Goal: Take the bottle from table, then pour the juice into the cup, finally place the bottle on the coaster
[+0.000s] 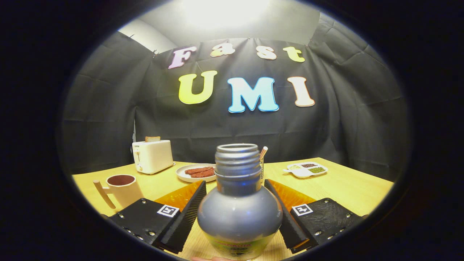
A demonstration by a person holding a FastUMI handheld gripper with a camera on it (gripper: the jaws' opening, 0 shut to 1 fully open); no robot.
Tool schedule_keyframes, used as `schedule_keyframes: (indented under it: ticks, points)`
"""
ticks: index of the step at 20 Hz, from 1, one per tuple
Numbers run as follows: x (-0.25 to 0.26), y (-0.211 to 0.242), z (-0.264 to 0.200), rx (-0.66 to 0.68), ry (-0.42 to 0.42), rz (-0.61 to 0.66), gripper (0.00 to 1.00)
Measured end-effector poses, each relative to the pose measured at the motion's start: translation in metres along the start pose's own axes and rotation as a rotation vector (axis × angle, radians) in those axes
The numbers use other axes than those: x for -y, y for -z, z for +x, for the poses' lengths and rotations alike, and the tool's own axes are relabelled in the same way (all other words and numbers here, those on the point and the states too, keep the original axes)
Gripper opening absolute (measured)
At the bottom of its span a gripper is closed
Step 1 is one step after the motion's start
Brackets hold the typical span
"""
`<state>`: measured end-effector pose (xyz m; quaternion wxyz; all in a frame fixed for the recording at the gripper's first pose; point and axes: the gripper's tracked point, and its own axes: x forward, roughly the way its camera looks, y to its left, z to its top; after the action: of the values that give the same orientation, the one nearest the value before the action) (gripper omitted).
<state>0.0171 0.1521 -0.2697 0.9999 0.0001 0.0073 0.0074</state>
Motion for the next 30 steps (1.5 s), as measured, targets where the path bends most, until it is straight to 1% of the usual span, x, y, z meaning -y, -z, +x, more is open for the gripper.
schedule_keyframes:
  ticks: [1, 3, 6, 10, 12, 19, 23, 30]
  points:
    - [0.003, 0.006, 0.002, -0.011, 0.011, -0.002, 0.97]
    - [0.004, 0.006, 0.001, -0.017, 0.02, -0.01, 0.86]
    - [0.004, 0.008, 0.0, -0.039, 0.04, -0.03, 0.85]
    - [-0.002, -0.003, 0.006, -0.038, 0.057, -0.12, 0.84]
    - [-0.01, -0.011, 0.01, -0.023, 0.054, -0.184, 0.84]
    - [-0.042, -0.036, 0.039, 0.013, 0.045, -0.471, 0.84]
    - [-0.064, -0.035, 0.058, 0.02, 0.023, -0.632, 0.84]
    - [-0.083, -0.024, 0.078, 0.009, 0.014, -0.808, 0.84]
